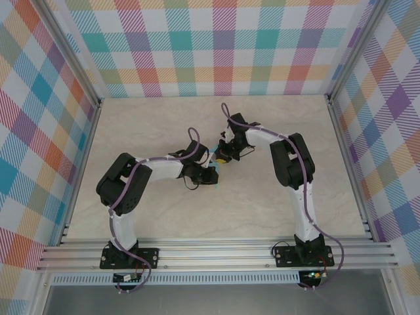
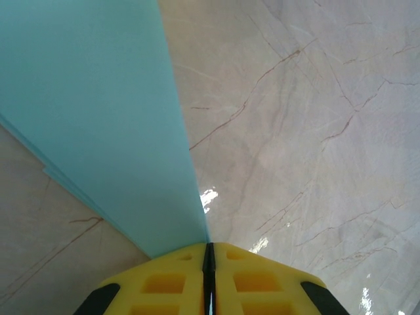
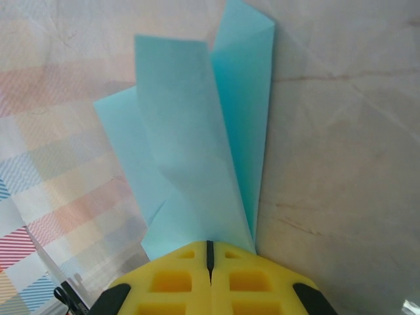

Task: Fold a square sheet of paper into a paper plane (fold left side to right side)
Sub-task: Fold the wing for the fifth time at the center of the table.

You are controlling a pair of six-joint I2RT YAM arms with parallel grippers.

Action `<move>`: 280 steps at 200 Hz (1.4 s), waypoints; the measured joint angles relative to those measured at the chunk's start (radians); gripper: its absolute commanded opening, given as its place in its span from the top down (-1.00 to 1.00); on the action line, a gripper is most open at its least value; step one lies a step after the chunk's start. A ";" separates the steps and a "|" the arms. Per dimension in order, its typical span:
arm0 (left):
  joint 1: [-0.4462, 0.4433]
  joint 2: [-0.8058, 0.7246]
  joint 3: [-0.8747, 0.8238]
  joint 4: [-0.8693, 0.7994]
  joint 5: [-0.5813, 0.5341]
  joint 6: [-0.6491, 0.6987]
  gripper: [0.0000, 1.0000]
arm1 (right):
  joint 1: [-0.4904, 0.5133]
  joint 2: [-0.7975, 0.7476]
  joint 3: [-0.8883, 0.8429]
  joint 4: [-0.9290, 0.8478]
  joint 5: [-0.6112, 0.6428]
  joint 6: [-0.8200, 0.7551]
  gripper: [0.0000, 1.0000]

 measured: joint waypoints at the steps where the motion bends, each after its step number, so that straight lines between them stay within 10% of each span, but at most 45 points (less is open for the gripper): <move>1: 0.000 0.000 0.000 0.000 0.000 0.000 0.82 | 0.000 0.001 0.002 0.000 0.001 0.000 1.00; 199: -0.006 -0.005 -0.005 0.010 -0.025 0.018 0.79 | -0.079 0.250 0.475 -0.192 0.054 -0.090 0.97; 280: -0.002 -0.163 -0.005 -0.136 -0.072 0.027 0.32 | -0.113 0.062 0.309 -0.154 0.166 -0.132 0.25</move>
